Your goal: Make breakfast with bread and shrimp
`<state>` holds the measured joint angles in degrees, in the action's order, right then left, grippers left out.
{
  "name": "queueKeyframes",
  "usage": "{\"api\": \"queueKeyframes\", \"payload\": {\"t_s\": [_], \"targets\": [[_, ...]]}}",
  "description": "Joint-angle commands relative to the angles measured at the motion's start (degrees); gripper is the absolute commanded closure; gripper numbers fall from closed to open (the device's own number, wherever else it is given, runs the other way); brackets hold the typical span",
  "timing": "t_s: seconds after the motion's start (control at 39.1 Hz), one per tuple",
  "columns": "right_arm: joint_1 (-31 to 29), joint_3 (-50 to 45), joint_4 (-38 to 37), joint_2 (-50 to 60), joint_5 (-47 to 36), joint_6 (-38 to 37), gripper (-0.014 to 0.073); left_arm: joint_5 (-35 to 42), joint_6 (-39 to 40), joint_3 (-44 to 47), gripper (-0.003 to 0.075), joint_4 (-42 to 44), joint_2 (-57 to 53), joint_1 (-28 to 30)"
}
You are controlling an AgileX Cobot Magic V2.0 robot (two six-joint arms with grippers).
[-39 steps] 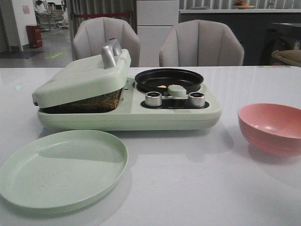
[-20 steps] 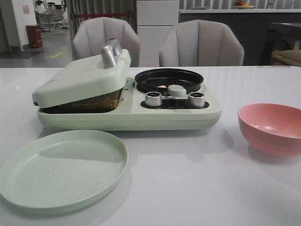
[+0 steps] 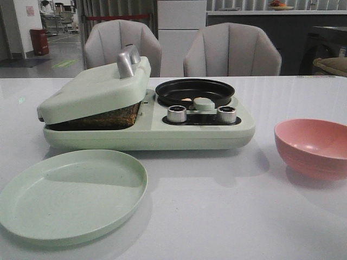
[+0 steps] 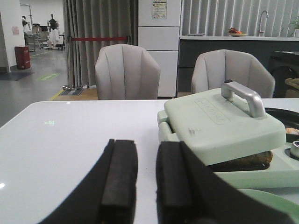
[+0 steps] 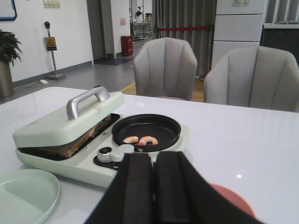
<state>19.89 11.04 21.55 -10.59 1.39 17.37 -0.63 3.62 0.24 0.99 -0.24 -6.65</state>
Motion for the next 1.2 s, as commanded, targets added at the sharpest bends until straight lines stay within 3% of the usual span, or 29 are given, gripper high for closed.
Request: {"api": "queueKeyframes", "payload": {"t_s": [0.0,0.2,0.46,0.67,0.87,1.18], "targets": [[0.14,1.36,0.06,-0.51,-5.15,0.38,0.0444,4.64,0.73,1.32,0.0514,-0.12,-0.99,-0.03],[-0.29,1.35,-2.21,-0.51,-5.15,0.38,0.0444,4.64,0.73,1.32,0.0514,-0.12,-0.99,-0.03],[-6.73,-0.54,-10.07,0.79,-5.01,-0.55,0.0444,4.64,0.73,1.32,0.0514,-0.12,-0.99,-0.03],[-10.38,-6.06,-22.56,7.71,-5.01,-13.82,0.0444,4.64,0.73,1.32,0.0514,-0.12,-0.99,-0.03],[-10.67,-11.75,-22.75,12.34,-6.12,-17.98,0.0444,4.64,0.73,1.32,0.0514,-0.12,-0.99,-0.03],[-10.73,-11.61,-22.75,12.4,-4.79,-18.03,0.0444,4.64,0.73,1.32,0.0514,-0.12,-0.88,-0.03]]}}
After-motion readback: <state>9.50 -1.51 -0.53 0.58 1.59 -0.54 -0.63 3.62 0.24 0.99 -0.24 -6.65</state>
